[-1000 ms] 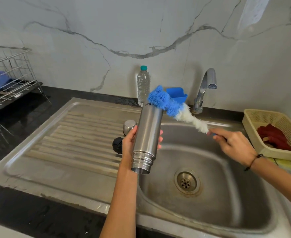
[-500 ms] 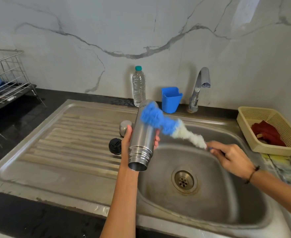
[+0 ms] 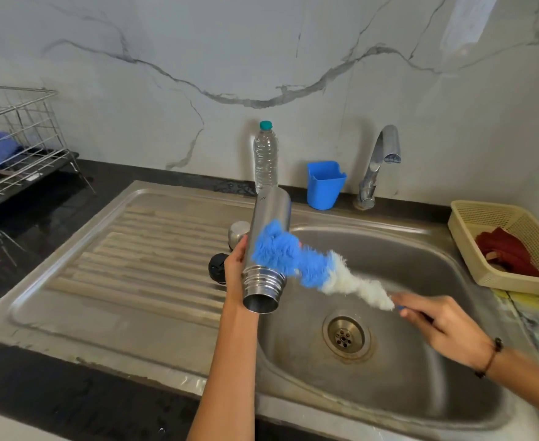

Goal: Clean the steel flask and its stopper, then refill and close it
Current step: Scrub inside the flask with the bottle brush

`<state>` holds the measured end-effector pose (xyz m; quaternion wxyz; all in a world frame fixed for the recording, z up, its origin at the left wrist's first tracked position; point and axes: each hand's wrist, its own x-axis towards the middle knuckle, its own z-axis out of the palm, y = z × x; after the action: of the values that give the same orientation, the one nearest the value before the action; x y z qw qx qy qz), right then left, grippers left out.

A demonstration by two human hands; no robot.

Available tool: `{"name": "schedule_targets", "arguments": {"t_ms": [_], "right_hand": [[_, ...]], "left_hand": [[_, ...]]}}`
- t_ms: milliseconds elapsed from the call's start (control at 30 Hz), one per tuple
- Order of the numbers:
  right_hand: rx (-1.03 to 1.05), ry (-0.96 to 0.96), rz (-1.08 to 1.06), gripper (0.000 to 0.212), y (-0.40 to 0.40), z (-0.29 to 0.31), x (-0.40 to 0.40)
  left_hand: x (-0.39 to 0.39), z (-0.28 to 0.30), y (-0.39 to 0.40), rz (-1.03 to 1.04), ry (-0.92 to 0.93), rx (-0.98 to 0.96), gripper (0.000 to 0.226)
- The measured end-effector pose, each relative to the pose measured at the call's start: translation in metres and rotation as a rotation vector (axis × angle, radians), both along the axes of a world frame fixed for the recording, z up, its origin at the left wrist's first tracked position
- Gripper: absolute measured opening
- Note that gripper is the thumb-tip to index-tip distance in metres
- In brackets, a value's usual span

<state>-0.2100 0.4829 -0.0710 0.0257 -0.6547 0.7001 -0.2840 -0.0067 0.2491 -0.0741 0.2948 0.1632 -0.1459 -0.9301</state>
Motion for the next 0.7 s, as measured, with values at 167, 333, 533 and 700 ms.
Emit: {"name": "schedule_targets", "arguments": {"t_ms": [167,333,533,700], "right_hand": [[-0.031,0.062,-0.076,0.026,-0.012,-0.002,-0.007],[-0.004,0.051,-0.366,0.02,-0.054,0.006,-0.022],[-0.029,0.016,-0.175,0.023,-0.046,0.007,-0.013],[-0.023,0.04,0.081,0.031,-0.019,-0.005,0.004]], "left_hand": [[0.0,0.003,0.0,-0.131,0.025,-0.024,0.063],[-0.002,0.009,0.0,-0.28,0.163,-0.191,0.104],[0.007,0.009,0.003,-0.109,0.054,-0.154,0.069],[0.001,-0.004,-0.002,0.102,0.007,-0.098,0.055]]}}
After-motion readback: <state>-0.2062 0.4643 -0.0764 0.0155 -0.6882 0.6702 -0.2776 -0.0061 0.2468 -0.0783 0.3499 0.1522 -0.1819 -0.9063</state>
